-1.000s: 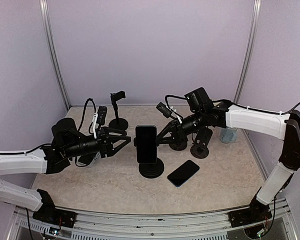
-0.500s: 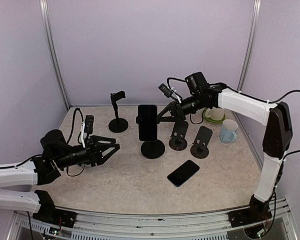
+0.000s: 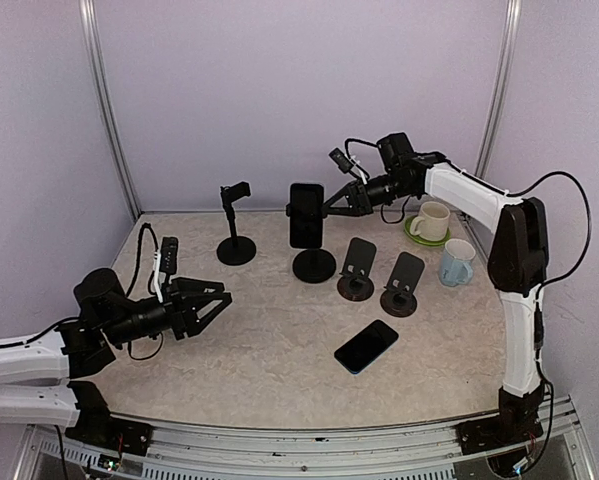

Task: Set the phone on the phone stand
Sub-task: Move the phone stand with the phone to the center of the board.

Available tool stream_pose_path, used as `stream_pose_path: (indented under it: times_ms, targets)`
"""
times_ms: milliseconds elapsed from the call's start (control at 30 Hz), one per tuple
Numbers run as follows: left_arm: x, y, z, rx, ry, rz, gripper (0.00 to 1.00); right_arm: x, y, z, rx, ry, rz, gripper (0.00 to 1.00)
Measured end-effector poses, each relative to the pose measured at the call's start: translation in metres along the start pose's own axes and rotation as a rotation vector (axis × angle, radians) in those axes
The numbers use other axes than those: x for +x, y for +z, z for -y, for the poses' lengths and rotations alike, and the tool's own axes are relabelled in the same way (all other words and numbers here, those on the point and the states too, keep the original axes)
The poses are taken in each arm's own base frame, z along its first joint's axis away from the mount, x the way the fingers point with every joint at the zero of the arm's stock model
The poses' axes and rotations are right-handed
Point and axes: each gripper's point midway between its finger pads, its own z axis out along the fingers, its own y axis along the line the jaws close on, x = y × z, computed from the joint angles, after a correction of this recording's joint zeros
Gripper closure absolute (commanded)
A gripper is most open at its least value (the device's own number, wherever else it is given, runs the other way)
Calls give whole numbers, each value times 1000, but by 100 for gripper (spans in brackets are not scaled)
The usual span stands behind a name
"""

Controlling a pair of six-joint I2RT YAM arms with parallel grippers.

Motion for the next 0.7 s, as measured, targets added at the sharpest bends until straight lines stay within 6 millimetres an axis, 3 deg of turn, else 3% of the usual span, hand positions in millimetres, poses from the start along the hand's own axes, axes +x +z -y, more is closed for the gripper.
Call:
stream_pose_path:
  times_ms: [300, 433, 700]
  targets:
    - [20, 9, -7, -22, -17, -63, 20, -29, -41, 43, 39, -45, 86, 100]
    - [25, 13, -9, -26, -23, -82, 10, -24, -65, 66, 81, -39, 105, 100]
    - [29, 22, -3, -19, -27, -103, 3, -13, -97, 92, 137, -28, 120, 100]
